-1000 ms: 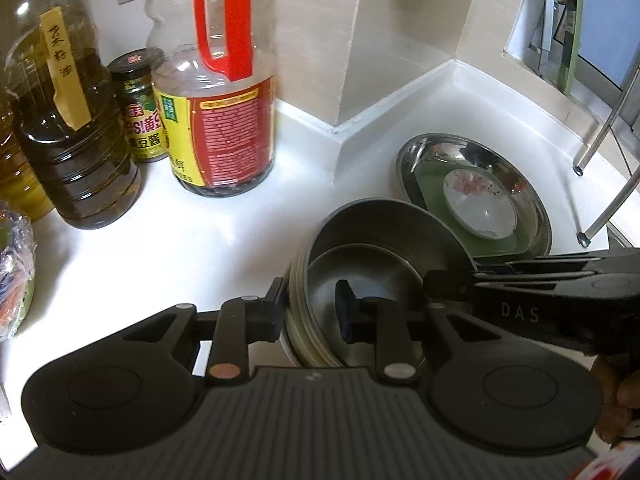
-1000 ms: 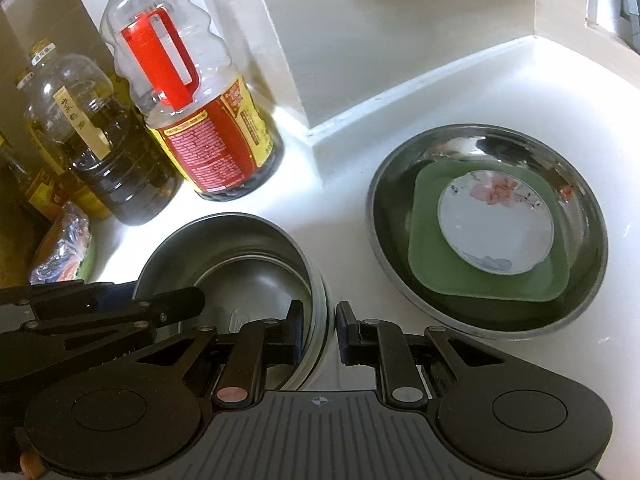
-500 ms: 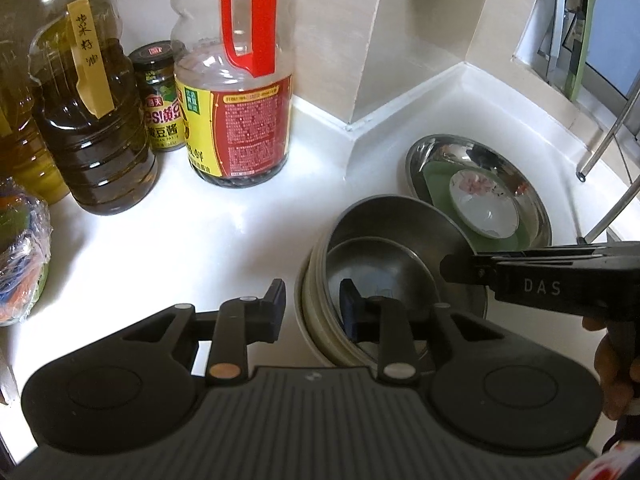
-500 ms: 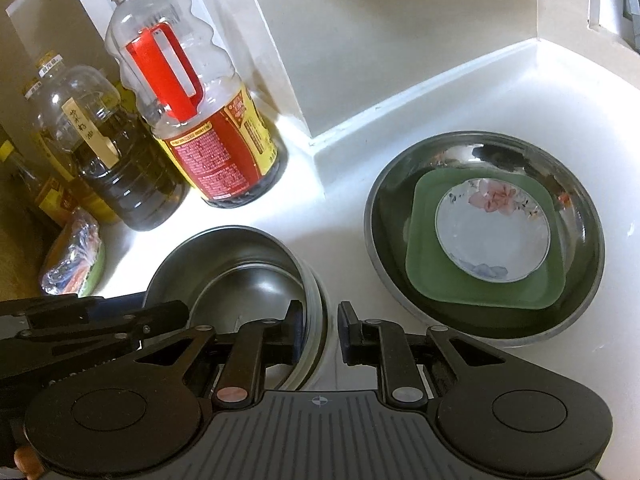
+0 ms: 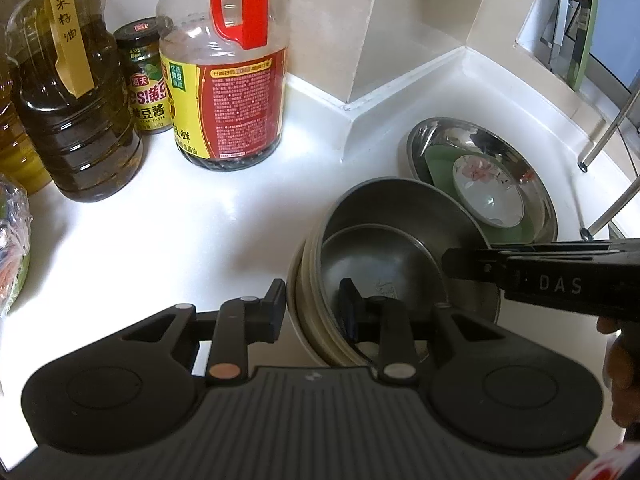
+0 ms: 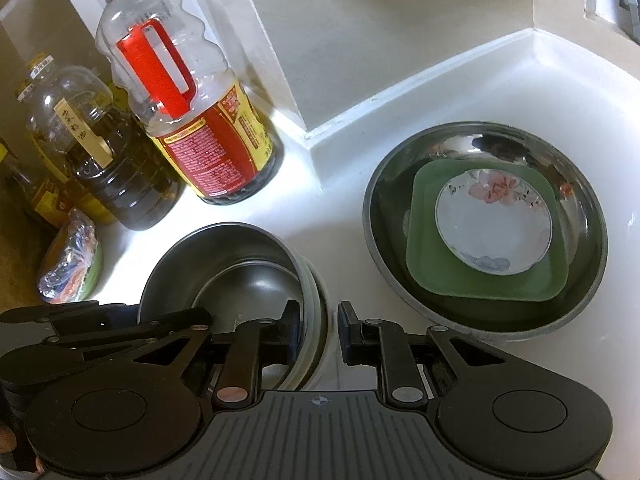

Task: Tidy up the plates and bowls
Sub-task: 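Lift the bowl stack and carry it toward the large steel basin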

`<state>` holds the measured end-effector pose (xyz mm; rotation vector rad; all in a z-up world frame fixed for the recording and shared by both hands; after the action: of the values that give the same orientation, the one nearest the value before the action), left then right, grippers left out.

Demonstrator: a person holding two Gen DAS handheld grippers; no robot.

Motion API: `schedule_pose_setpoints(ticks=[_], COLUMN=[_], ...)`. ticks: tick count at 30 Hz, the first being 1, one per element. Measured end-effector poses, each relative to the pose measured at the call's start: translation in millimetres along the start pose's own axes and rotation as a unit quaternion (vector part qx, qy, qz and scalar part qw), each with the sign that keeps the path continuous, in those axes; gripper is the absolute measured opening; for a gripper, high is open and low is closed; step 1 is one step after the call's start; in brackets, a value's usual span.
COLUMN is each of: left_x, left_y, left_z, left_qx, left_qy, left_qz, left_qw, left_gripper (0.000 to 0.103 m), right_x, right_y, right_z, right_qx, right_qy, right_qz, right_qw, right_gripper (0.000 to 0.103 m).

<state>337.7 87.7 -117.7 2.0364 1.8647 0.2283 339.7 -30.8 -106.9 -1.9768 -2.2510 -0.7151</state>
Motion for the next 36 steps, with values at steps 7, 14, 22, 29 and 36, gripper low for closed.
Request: schedule_pose_setpoints(ticks=[7,14,22,29,36], left_x=[-1,-1,-1,0,-1], left_y=[0,0,0,0,0], left_z=[-1,-1,-1,-2,-2], left_qx=[-0.003,-0.008,-0.010,-0.012,-0.016], left_qy=[0.007,0.003,0.003,0.001,-0.007], left_qz=[0.002,0.002,0.005,0.002,0.015], left_qw=[1.0000,1.0000,0.9999,0.9999,0.9997], left_gripper=[0.027,0.028,0.028,0.029,0.030], right_x=[0,1,-2,-2,-5], right_y=[-2,-4,-3,-6,-8], right_z=[5,12,14,13,12], right_qx=[0.008,0.004,0.009,0.008,-0.004], right_qy=[-0.005,-0.016,-0.016,-0.017,-0.002], right_qz=[0.017,0.032,0.051,0.064,0.085], right_qw=[1.000,0.999,0.999,0.998,0.996], right_gripper=[0.019,0.019,0.019,0.019,0.019])
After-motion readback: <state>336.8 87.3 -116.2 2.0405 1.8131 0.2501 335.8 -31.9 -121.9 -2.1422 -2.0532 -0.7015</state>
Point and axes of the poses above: each gripper's, at about its wrist camera, not at the fingertips, and z roughly the way its jaws point, x to its left, y to its top, the point moved 9 cm from there along z, roughly the way its jaws point, and after that the axes turned 14 degrees about x, right-handed, at the moved point
